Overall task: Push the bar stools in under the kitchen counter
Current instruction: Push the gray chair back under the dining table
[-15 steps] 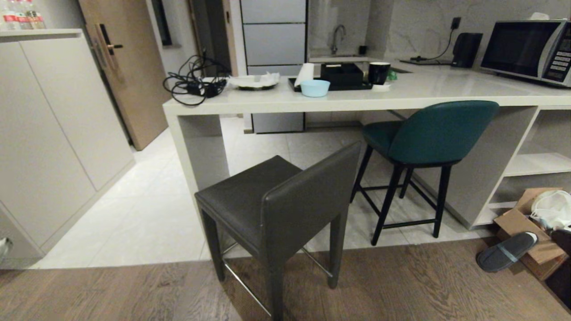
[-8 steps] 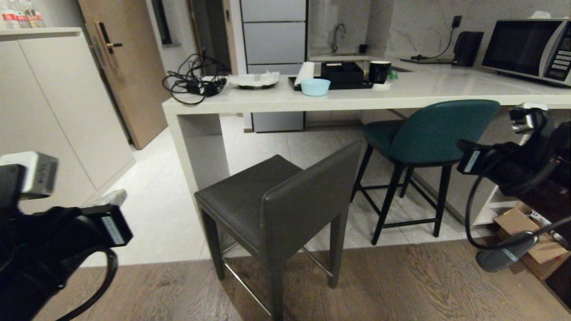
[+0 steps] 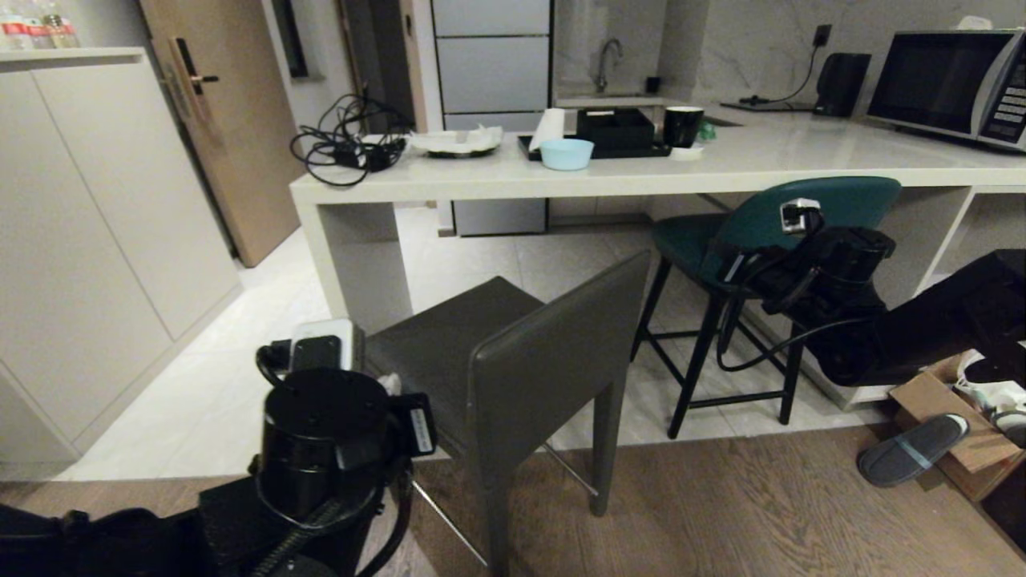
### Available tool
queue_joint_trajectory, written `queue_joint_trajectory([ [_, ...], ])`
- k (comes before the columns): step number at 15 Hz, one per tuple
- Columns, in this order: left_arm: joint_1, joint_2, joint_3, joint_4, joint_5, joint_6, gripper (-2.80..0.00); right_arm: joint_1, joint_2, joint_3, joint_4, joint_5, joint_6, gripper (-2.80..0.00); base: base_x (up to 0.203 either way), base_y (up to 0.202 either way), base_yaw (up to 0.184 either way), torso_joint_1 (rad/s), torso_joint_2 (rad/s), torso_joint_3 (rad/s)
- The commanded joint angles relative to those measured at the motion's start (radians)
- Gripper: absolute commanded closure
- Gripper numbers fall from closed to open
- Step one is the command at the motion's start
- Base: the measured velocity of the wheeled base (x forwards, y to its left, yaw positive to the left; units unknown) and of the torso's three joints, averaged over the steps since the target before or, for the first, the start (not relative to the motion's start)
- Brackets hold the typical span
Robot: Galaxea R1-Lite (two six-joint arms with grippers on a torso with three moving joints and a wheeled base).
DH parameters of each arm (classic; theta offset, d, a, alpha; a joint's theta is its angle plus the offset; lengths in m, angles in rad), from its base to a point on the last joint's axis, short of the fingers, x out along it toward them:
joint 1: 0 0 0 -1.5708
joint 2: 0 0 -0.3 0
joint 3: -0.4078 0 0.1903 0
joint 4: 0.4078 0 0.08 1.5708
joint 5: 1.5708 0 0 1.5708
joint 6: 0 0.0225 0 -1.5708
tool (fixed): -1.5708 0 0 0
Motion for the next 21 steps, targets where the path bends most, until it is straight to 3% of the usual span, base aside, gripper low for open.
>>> queue_joint_trajectory([
  [1,-0.048,0.127,-0.019,-0.004,0.016,-0.031,0.00,-0.008,0.154,-0.169,0.036,0.071,0.009,0.00,0.000,0.000,0.000,0.000,0.00,0.000],
  [7,-0.069,0.219,-0.064,-0.002,0.021,-0.049,0.00,0.002,0.362,-0.582,0.218,0.103,0.049,0.00,0.000,0.000,0.000,0.000,0.00,0.000],
  [9,-0.070,0.218,-0.075,0.010,0.023,-0.047,0.00,0.026,0.418,-0.662,0.278,0.139,0.053,0.00,0.000,0.000,0.000,0.000,0.00,0.000],
  [16,-0.065,0.229,-0.089,0.046,0.023,-0.058,0.00,0.112,0.446,-0.662,0.257,0.211,0.112,0.00,0.000,0.000,0.000,0.000,0.00,0.000],
  [19,0.021,0.256,-0.117,0.051,0.013,-0.052,0.00,0.115,0.425,-0.634,0.206,0.209,0.118,0.00,0.000,0.000,0.000,0.000,0.00,0.000],
  [21,0.100,0.298,-0.162,0.052,-0.004,-0.042,0.00,0.115,0.377,-0.537,0.153,0.211,0.118,0.00,0.000,0.000,0.000,0.000,0.00,0.000],
])
